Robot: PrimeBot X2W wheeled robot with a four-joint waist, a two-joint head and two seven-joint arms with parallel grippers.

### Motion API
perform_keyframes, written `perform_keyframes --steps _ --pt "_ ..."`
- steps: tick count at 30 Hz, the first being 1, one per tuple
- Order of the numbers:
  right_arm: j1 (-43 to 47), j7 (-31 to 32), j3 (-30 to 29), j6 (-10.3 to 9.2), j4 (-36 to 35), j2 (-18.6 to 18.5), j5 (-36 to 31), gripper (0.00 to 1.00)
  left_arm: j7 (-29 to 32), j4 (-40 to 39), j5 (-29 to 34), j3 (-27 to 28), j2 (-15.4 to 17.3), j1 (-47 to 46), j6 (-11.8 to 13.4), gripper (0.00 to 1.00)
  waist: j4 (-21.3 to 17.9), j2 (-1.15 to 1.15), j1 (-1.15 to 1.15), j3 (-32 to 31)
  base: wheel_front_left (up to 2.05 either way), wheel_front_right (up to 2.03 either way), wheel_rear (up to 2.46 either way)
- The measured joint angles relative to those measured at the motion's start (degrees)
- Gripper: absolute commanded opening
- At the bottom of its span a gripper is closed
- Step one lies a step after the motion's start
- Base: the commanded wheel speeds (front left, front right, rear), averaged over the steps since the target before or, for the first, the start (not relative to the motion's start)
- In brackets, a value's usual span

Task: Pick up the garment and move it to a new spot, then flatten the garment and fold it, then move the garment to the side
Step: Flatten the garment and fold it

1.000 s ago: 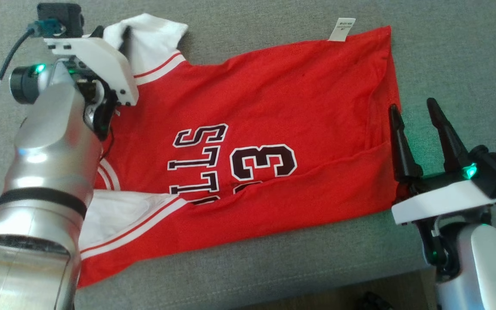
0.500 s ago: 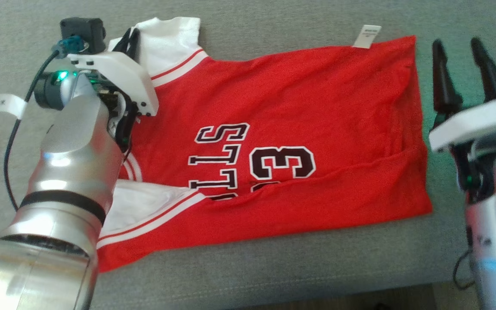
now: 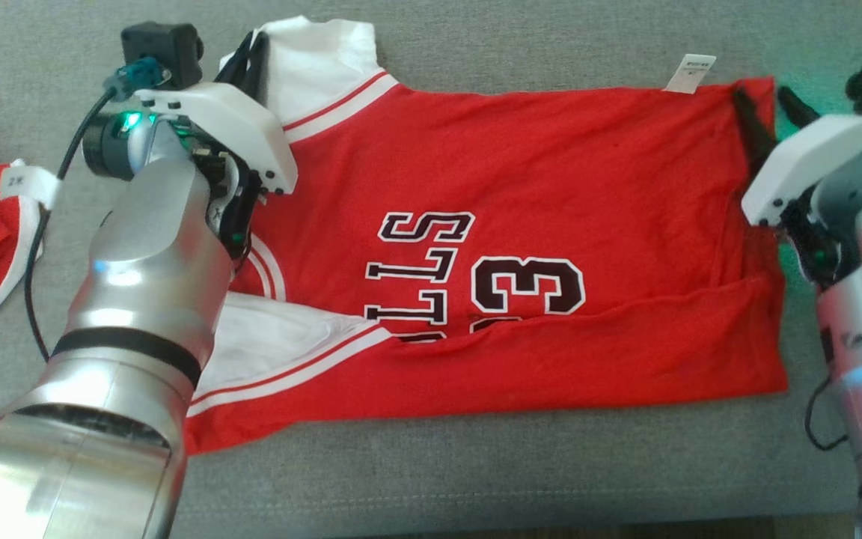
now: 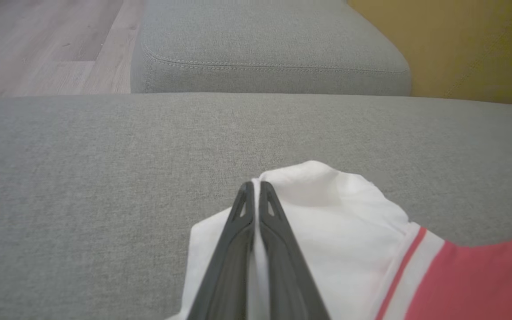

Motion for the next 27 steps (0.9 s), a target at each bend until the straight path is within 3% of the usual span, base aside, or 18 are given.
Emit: perform_keyframes --steps 6,16,27 --pt "-1.14 -3.45 1.71 0.0 0.42 -0.58 2.55 0.0 -0.04 -4.9 -0.82 0.87 0.13 0.21 0.1 0.0 0.4 0.0 0.0 -0.47 0.0 0.0 0.0" --pt "-0.34 -7.67 3.47 0.0 -5.23 -2.31 6.49 0.0 -0.07 -19.0 -0.59 4.68 2.65 7.55 1.19 0.0 0.04 0.0 0.0 -1.64 0.0 0.0 0.0" --pt "10.56 -7.8 3.25 0.0 -15.18 -3.5 11.92 0.0 -0.08 -40.06 1.4 7.76 4.28 22.47 2.57 0.0 0.1 0.0 0.0 -3.23 0.0 0.0 0.0"
